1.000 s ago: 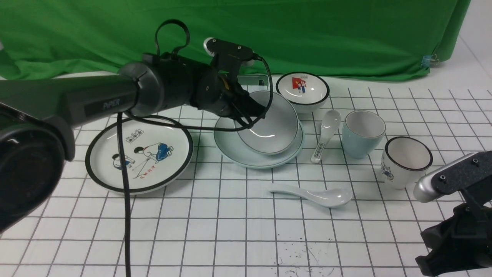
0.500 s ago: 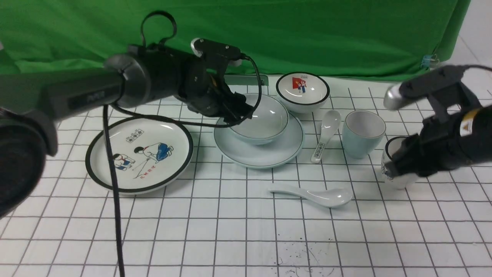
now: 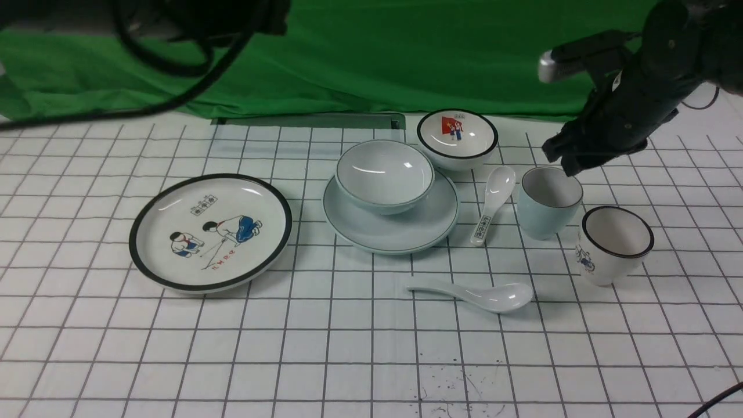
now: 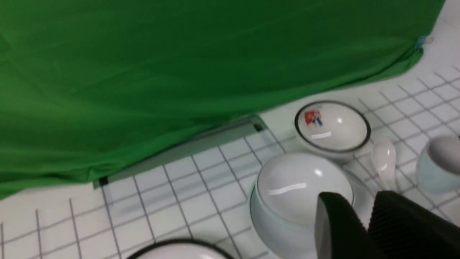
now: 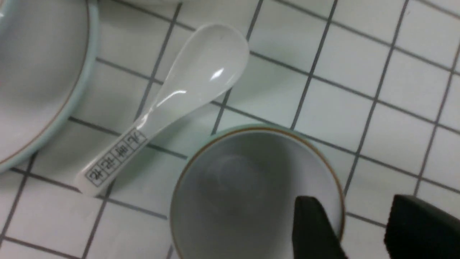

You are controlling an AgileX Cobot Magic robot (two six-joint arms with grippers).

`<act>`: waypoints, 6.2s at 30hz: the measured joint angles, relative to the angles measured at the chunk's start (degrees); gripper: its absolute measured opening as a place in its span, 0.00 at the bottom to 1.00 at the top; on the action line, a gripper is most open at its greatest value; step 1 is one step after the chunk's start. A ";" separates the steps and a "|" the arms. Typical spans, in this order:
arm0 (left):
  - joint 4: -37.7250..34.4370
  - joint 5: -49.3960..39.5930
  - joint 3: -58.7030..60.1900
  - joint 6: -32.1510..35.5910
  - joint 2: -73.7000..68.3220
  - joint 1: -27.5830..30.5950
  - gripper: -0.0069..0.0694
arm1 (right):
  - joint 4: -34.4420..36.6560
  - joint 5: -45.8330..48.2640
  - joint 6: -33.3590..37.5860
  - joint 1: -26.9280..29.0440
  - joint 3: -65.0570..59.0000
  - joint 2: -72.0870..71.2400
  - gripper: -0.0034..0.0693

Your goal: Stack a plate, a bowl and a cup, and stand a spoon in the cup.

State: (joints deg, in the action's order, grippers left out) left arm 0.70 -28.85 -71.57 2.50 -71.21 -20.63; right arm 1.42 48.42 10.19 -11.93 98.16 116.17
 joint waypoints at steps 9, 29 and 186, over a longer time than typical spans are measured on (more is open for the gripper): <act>5.99 -5.85 22.74 0.00 17.18 0.03 0.04 | 0.06 0.29 1.42 0.00 0.71 3.41 0.26; 7.46 9.95 37.14 -2.50 26.02 0.03 0.04 | 0.83 -0.06 1.47 -18.42 21.87 6.65 0.15; -0.27 22.12 57.33 3.57 63.64 0.03 0.05 | -6.09 -1.06 1.27 -21.07 -43.33 -77.19 0.06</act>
State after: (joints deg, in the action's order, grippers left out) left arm 0.43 -6.73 -14.24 6.07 -7.57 -20.61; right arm -4.67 47.36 11.46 -33.00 54.83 38.97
